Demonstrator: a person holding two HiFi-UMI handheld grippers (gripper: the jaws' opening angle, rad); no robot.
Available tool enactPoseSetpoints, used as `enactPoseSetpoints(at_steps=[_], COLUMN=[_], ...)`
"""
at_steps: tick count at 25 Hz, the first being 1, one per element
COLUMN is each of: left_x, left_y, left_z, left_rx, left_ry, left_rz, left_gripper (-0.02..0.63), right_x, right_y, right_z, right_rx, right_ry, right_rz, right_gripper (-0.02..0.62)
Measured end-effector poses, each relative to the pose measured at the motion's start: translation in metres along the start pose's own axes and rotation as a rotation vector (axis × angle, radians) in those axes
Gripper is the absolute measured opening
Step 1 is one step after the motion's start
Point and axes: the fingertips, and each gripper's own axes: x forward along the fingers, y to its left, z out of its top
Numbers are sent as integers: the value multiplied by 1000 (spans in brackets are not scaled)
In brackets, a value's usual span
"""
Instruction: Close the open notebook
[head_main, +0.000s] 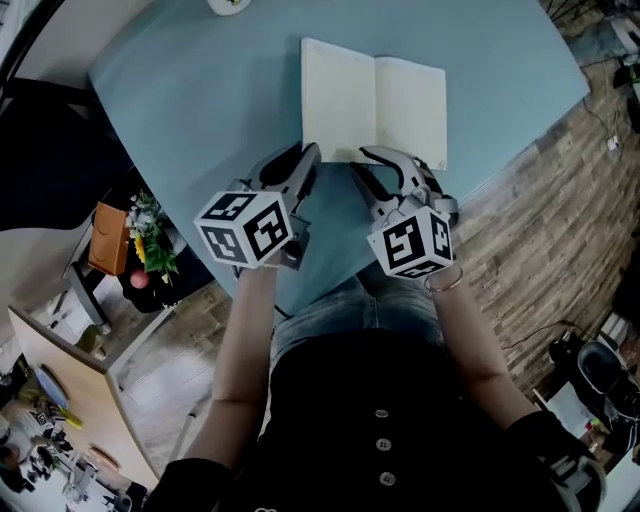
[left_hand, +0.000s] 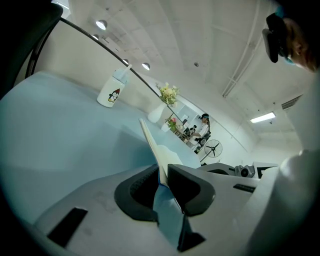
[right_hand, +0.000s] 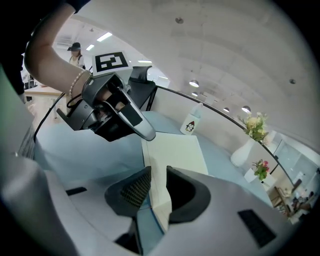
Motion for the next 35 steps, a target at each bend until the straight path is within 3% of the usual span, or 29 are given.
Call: enactPoseSetpoints(at_steps=[8,11,22,27,35], left_x=[2,2,7,10,27], left_y=[-12,-19,-41,-56,-91], left_z=[2,4,9,11,12], left_rx=[121,181,298,362,359], left_ry=[81,96,121,137,124], left_rz=[8,16,67,91,17], left_gripper=[60,60,58,58,48], right_x=[-25,-35,-58,-67,-80], right_y=[-25,-35,-72,-88,-105], right_z=[2,1,-22,-34,-53], right_rx=[126,152,310,280,296], right_ry=[-42,-57,-127,-136,-149], right_rz=[-35,-54,-31,-44,-45], right_gripper=[67,4,2,2,2])
